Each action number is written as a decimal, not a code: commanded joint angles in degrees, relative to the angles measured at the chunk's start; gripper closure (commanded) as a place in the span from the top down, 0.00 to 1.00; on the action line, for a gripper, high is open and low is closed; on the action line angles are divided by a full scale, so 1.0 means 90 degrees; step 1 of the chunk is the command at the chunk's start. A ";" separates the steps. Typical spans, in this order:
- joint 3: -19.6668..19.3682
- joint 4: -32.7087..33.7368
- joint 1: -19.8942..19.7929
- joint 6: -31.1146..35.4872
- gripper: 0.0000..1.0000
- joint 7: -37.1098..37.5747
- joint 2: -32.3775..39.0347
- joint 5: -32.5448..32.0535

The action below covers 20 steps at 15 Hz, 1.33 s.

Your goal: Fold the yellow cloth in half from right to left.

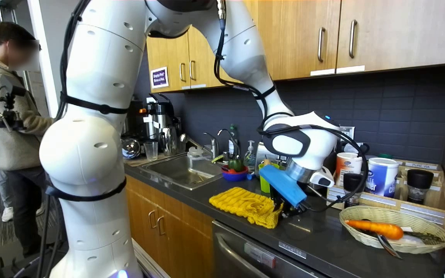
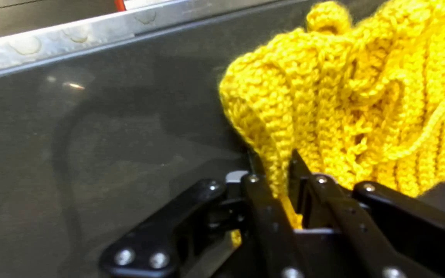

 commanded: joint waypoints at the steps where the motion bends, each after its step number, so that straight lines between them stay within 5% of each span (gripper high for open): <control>1: -0.0023 0.0031 -0.0046 -0.0007 0.00 0.0042 -0.0043 -0.0184; 20: -0.0264 -0.0752 0.0465 0.0439 0.01 0.2411 -0.2308 -0.3035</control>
